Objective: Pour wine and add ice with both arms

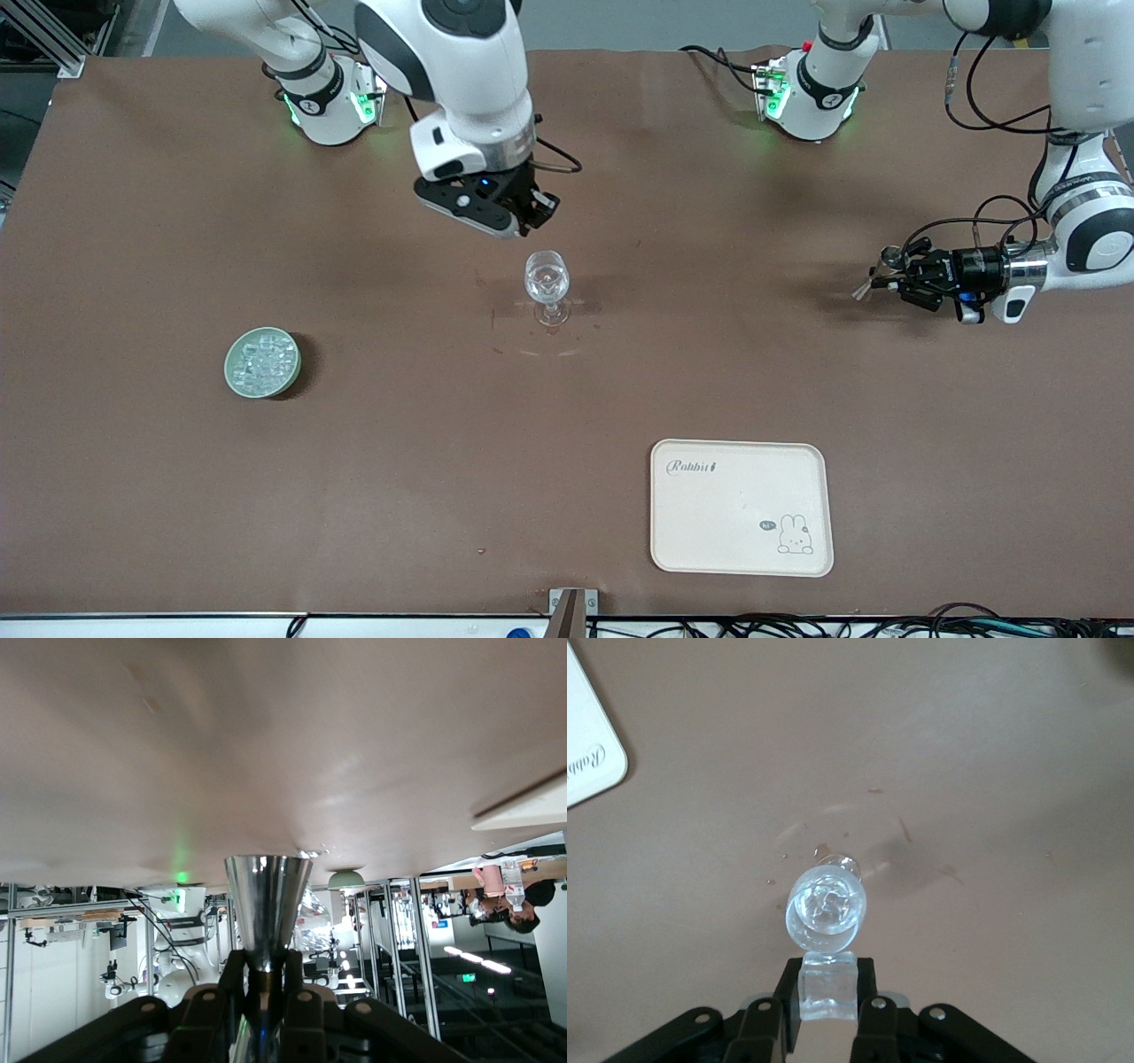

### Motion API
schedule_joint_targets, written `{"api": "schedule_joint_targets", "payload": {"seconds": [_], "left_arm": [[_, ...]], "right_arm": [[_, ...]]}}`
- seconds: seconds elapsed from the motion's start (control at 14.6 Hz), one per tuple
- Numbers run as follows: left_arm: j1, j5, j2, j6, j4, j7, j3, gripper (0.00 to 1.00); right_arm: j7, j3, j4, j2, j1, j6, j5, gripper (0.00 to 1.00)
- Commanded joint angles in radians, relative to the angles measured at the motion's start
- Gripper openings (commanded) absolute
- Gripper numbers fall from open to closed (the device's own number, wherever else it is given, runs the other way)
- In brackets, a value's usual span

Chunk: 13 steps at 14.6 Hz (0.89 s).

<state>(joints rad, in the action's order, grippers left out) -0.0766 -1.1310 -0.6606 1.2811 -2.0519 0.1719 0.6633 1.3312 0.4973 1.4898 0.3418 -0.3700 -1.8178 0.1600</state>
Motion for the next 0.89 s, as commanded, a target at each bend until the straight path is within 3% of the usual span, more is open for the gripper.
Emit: {"api": "schedule_joint_targets", "payload": {"seconds": [0.0, 0.68, 0.75, 0.82], "left_arm": [[0.003, -0.027, -0.109, -0.042, 0.021, -0.100, 0.019, 0.02], [0.015, -0.059, -0.214, -0.042, 0.021, -0.227, 0.019, 0.04], [0.015, -0.059, -0.214, -0.042, 0.021, -0.226, 0.019, 0.06], [0.017, -0.059, -0.215, -0.042, 0.027, -0.219, 0.019, 0.21]], "right_arm": [[0.020, 0.000, -0.016, 0.054, -0.018, -0.030, 0.030, 0.01], [0.013, -0.003, -0.005, 0.123, -0.021, -0.038, 0.144, 0.01], [0.013, -0.003, -0.005, 0.124, -0.024, -0.038, 0.145, 0.01], [0.014, -0.003, -0.005, 0.134, -0.027, -0.038, 0.145, 0.01]]}}
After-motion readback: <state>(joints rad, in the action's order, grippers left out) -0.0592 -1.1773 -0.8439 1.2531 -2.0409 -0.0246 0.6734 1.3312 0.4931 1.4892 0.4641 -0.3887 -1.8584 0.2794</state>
